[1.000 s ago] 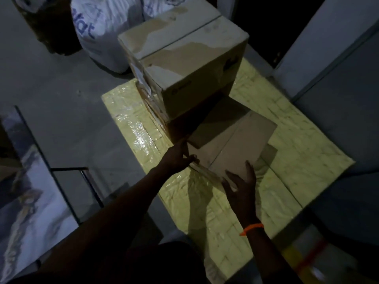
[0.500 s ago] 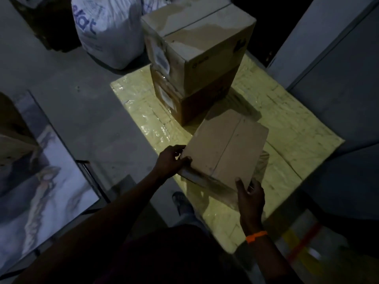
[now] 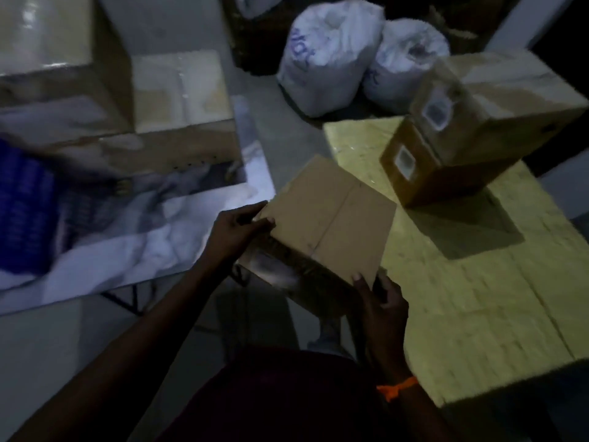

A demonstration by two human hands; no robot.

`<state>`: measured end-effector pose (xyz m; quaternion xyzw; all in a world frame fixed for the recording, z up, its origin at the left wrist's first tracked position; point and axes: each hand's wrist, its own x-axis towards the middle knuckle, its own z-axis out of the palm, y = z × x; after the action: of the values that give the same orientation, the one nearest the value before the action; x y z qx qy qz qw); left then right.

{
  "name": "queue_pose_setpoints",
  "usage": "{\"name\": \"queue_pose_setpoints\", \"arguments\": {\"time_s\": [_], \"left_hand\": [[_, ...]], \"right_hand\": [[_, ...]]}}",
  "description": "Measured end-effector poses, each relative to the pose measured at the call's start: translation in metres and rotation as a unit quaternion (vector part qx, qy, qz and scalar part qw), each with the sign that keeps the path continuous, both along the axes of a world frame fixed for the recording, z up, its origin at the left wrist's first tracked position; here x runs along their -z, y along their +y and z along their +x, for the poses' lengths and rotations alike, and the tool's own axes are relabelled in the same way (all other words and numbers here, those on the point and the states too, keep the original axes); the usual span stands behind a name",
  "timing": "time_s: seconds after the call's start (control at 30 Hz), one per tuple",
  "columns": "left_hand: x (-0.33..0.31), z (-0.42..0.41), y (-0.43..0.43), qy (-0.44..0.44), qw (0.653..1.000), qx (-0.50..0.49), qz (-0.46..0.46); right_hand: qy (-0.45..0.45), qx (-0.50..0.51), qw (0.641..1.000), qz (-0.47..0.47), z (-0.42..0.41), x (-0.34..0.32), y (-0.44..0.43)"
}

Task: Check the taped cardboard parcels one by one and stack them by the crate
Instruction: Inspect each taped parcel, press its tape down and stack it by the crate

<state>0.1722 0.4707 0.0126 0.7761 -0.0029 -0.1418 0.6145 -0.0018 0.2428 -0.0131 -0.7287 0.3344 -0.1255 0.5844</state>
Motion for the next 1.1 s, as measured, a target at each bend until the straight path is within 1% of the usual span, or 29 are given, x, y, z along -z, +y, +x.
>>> {"name": "queue_pose_setpoints", "arguments": {"time_s": [0.1,0.2,0.33,0.4,0.5,0.6,0.63,0.7,0.8,0.93,1.0,1.1], "left_hand": [[-0.014,-0.009,0.075,-0.017,0.995,-0.094,-0.019],[-0.016,-0.008,0.14,-0.026,0.99,-0.139,-0.016],[0.002,0.006,0.203,0.025,0.986,-0.166,-0.007],[0.011,0.012,0.224,0.05,0.981,-0.188,-0.017],[0.028,0.022,0.247,0.064,0.976,-0.209,-0.017],[0.047,0.025,0.259,0.063,0.963,-0.259,-0.036],[0.051,0.023,0.26,0.059,0.96,-0.27,-0.041],[0.056,0.015,0.256,0.048,0.956,-0.287,-0.031],[0.059,-0.003,0.243,0.036,0.954,-0.296,-0.012],[0.06,-0.024,0.213,0.035,0.941,-0.337,0.004],[0.059,-0.03,0.195,0.024,0.931,-0.363,0.016],[0.061,-0.034,0.175,0.009,0.922,-0.385,0.033]], "right_hand": [[-0.02,-0.116,0.993,0.007,0.024,-0.011,0.047],[0.002,-0.196,0.98,-0.033,0.048,-0.009,0.094],[0.0,-0.266,0.96,-0.083,0.066,0.005,0.153],[-0.002,-0.299,0.95,-0.087,0.068,0.014,0.178],[0.006,-0.399,0.914,-0.077,0.062,0.025,0.212],[0.028,-0.474,0.87,-0.13,0.058,0.027,0.235],[0.033,-0.486,0.862,-0.138,0.059,0.027,0.238],[0.037,-0.479,0.866,-0.136,0.068,0.027,0.235],[0.031,-0.444,0.886,-0.129,0.094,0.024,0.212],[-0.039,-0.384,0.911,-0.145,0.142,0.014,0.18],[-0.079,-0.365,0.914,-0.158,0.171,0.008,0.17],[-0.113,-0.365,0.898,-0.217,0.213,0.006,0.163]]}}
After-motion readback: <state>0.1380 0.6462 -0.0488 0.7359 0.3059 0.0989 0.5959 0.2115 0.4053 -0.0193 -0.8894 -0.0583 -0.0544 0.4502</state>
